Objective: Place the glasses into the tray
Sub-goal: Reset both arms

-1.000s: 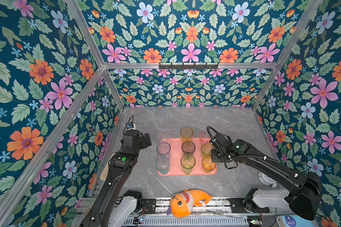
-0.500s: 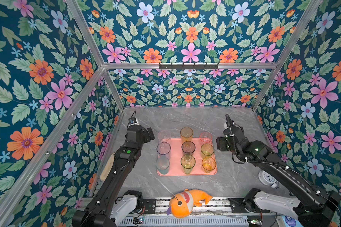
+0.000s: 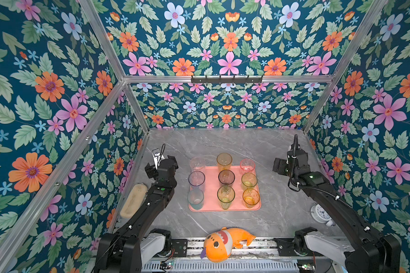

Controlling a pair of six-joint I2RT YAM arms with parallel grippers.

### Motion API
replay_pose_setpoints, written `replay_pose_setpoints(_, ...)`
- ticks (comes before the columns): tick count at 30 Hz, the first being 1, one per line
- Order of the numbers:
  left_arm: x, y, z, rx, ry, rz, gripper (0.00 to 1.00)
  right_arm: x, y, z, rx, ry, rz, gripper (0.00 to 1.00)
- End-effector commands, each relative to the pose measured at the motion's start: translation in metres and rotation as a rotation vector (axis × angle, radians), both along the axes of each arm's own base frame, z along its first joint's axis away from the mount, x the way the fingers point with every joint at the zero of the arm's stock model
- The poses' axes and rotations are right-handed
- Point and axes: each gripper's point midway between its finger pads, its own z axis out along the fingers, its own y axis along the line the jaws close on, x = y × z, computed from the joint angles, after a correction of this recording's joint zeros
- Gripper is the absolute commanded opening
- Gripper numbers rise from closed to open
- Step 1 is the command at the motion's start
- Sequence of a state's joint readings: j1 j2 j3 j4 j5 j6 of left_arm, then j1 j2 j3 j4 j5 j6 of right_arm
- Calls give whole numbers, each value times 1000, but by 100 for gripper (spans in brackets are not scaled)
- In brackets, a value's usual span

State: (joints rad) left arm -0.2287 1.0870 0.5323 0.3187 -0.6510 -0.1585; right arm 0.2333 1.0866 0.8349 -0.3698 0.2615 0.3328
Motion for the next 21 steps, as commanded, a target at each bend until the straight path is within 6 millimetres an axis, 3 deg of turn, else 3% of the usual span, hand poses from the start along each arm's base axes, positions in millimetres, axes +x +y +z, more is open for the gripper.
replay_pose_setpoints(1,-4,14,11,63,-64,77,99,16,-13,10,-44,-121,-29,99)
replay_pose_setpoints(6,-19,23,-23,135,-30,108,99,20,-27,-12,-62,-187,-46,99)
replay_pose_setpoints(11,-30,24,-41,195,-38,89,99,13,-47,-35,-70,-210,-96,99)
replay_pose_setpoints(15,-27,24,-55,184,-3,71,99,9,-63,-53,-98,-199,-132,99)
replay_pose_setpoints(21,-12,20,-74,129,28,13,99,10,-60,-72,-119,-228,-97,99)
